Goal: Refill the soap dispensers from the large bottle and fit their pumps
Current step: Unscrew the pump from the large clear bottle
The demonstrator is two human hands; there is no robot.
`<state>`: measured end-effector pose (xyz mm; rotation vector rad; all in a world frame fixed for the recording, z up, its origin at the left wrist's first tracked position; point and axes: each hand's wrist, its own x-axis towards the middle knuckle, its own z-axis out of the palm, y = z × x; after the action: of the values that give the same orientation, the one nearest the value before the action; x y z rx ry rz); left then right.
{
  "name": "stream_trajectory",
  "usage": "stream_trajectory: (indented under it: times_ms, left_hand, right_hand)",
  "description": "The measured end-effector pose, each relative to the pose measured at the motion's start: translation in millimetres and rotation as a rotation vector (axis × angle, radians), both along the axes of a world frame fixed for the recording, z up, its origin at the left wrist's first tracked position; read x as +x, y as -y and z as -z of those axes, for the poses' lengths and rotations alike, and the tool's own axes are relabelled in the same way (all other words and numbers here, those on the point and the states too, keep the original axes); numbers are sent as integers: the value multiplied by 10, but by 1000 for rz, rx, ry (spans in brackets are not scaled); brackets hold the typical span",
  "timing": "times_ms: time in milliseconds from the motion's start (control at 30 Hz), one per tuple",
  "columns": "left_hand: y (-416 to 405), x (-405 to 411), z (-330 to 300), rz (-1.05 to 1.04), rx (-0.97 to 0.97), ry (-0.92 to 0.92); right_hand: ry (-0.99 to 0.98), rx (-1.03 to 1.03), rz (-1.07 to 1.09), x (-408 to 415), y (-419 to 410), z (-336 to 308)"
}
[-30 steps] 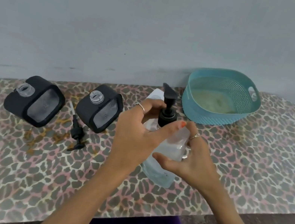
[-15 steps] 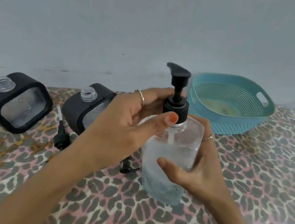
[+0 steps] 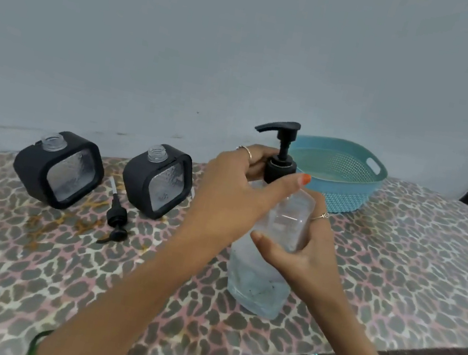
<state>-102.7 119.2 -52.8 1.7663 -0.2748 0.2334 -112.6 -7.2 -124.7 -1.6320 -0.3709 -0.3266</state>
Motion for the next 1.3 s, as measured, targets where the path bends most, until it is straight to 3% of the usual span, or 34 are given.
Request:
stream_trajectory:
  times_ms: [233, 333, 533, 767, 900, 1033, 1300]
  left_hand:
    - [180, -117, -32, -272, -57, 45]
    - [220, -134, -43, -217, -53, 8]
    - [13, -176, -68, 227, -103, -116]
    - [141, -197, -68, -113, -23, -14]
    - [161, -202, -105, 12, 76, -109]
    - [23, -197, -110, 247, -4, -183]
    - [33, -145, -89, 18, -91, -120]
  right_hand:
    - [82, -149, 134, -191, -17, -99]
    - [92, -168, 179, -244, 7, -106]
    - [46, -152, 208, -279, 116, -52]
    - [73, -182, 239, -297, 114, 13]
    - [68, -181, 237, -295, 113, 23]
    - [37, -174, 231, -290, 143, 25]
    - [54, -201, 234, -275, 126, 30]
